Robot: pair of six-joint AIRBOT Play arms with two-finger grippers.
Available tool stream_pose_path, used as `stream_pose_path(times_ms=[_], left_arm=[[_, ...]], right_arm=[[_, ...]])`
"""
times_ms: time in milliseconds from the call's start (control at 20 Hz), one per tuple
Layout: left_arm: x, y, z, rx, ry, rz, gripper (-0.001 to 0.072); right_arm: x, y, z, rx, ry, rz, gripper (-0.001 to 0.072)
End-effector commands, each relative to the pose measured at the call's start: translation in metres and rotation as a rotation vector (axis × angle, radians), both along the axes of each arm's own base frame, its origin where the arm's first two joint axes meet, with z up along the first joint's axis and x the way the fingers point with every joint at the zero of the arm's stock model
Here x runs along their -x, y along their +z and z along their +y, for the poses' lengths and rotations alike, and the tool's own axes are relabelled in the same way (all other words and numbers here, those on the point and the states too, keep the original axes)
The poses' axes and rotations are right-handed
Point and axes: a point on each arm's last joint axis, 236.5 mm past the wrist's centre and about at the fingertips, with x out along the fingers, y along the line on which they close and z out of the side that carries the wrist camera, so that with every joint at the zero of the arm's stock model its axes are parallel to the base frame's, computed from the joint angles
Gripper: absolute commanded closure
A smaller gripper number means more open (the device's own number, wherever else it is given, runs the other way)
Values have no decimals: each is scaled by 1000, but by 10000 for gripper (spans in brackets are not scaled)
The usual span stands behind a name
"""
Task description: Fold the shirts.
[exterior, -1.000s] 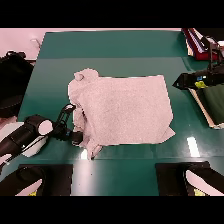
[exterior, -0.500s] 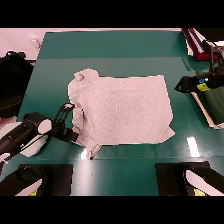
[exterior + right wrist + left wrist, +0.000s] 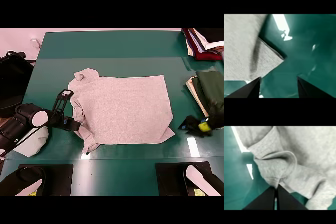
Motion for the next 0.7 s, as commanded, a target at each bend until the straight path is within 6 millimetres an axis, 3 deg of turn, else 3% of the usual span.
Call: stream_pose_path(times_ms=[0, 150, 200, 300, 350, 400, 450, 550, 600, 650], left_arm=[[-3, 10, -23, 114, 26, -3, 681], [-2, 10, -25, 123, 28, 1, 681], [-2, 10, -25, 124, 28, 2, 681], [0, 10, -24, 121, 27, 8, 681], [0, 10, -25, 123, 27, 10, 681], [0, 10, -25, 124, 28, 9, 681], [-1, 12, -26, 127, 28, 3, 682], [-13, 37, -28, 143, 21, -63, 682], [-25, 64, -30, 160, 16, -136, 682], [-39, 105, -29, 177, 9, -241, 682]], right_arm=[[17, -41, 30, -165, -160, 19, 242], [8, -56, 41, -186, -182, 2, 264], [1, -59, 44, -177, -176, -14, 302], [-10, -64, 48, -143, -149, -53, 467], [-13, -65, 51, -126, -125, -70, 641], [-17, -63, 53, -109, -104, -96, 697], [-22, -58, 54, -95, -90, -133, 698], [-38, -26, 51, -72, -53, -234, 699], [-49, 1, 49, -60, -24, -302, 699], [-63, 35, 46, -38, 3, -392, 699]])
